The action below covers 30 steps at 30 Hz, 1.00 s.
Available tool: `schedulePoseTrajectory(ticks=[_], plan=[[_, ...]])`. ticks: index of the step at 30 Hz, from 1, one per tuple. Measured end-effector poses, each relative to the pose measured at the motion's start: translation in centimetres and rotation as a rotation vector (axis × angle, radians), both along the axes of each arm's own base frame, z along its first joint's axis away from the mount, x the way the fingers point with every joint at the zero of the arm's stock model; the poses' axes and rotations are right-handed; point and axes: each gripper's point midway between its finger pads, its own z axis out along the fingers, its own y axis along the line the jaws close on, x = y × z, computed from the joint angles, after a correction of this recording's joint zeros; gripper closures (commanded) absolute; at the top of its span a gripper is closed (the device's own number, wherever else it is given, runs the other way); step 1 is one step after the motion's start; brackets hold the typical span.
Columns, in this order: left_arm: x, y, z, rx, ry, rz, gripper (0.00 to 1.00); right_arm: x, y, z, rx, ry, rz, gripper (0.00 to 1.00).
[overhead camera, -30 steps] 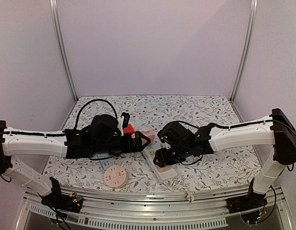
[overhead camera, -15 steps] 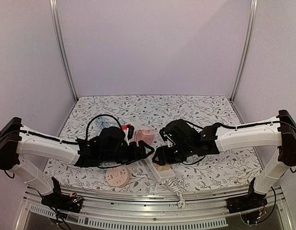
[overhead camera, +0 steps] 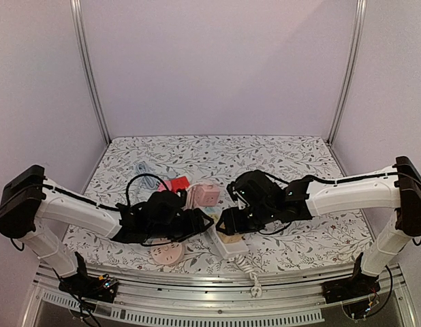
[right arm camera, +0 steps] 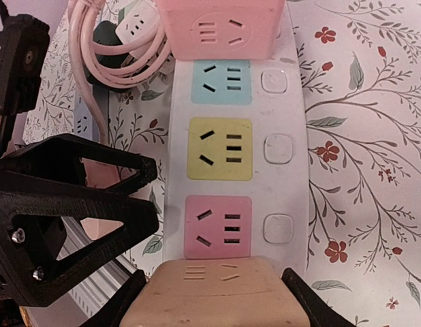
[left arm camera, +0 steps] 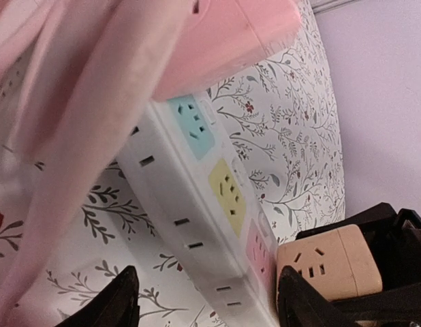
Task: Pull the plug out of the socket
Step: Remove the plug from the socket.
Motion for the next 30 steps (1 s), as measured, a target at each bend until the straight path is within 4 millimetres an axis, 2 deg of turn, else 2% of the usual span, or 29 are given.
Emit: schedulePoseTrajectory(ticks=[11, 20, 30], plan=[[0.6, -1.1, -1.4, -0.057, 0.024, 0.010, 0.41, 0.0, 0.0, 0.0, 0.003, 0.003, 0.000, 0.88], [1.0, -1.6, -1.1, -0.093, 0.018, 0.015, 0.46, 0.0, 0.1, 0.1, 0.010, 0.008, -0.003, 0.88], [1.0, -1.6, -1.6, -0.085, 0.022, 0.012, 0.56, 0.0, 0.2, 0.0, 0.010, 0.011, -0.005, 0.89]])
